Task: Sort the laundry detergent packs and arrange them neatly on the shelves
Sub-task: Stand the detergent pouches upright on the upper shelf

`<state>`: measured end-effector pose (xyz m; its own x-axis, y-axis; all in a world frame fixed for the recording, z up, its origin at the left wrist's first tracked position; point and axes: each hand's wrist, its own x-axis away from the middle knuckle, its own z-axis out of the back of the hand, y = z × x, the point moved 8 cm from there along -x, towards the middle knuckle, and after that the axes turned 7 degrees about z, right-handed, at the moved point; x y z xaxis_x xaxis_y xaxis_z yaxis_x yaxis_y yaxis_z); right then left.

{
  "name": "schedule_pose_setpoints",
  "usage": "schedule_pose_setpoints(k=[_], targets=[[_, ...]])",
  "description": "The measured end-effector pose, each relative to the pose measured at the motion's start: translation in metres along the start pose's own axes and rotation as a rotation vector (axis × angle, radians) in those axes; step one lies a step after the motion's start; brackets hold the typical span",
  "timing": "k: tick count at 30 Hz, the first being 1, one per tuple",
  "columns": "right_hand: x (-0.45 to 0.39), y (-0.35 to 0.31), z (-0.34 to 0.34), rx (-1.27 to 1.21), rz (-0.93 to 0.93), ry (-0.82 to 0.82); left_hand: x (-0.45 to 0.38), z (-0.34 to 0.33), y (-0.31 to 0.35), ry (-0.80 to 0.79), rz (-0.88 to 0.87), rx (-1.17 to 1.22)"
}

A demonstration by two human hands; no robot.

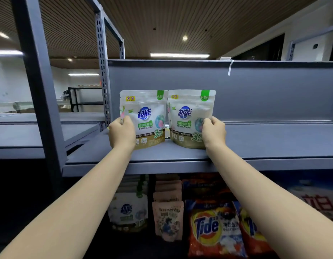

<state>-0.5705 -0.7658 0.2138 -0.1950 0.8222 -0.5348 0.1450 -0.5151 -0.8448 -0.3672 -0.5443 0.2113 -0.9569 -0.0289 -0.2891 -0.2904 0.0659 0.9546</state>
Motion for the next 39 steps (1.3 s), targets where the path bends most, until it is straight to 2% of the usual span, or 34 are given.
schedule_pose_setpoints(k=[3, 9, 15, 18, 24, 30, 33, 39], targets=[[0.011, -0.004, 0.011, -0.022, 0.031, 0.067, 0.008, 0.012, 0.001, 0.054, 0.002, 0.084], [0.036, -0.011, 0.052, -0.068, 0.096, 0.337, 0.027, 0.05, -0.001, 0.227, 0.002, 0.296], [0.057, -0.019, 0.073, -0.146, 0.114, 0.38, 0.05, 0.074, -0.005, 0.228, -0.015, 0.31], [0.071, -0.015, 0.076, -0.176, 0.082, 0.355, 0.068, 0.083, -0.025, 0.198, -0.014, 0.255], [0.099, -0.001, 0.079, -0.197, 0.126, 0.252, 0.105, 0.113, -0.093, 0.248, 0.022, 0.09], [0.124, 0.044, 0.066, -0.153, 0.043, 0.159, 0.114, 0.125, -0.182, 0.228, 0.232, -0.045], [0.137, 0.072, 0.047, -0.137, -0.028, 0.059, 0.111, 0.122, -0.224, 0.182, 0.352, -0.153], [0.175, 0.137, 0.001, -0.115, -0.249, -0.195, 0.099, 0.106, -0.305, 0.028, 0.692, 0.042]])
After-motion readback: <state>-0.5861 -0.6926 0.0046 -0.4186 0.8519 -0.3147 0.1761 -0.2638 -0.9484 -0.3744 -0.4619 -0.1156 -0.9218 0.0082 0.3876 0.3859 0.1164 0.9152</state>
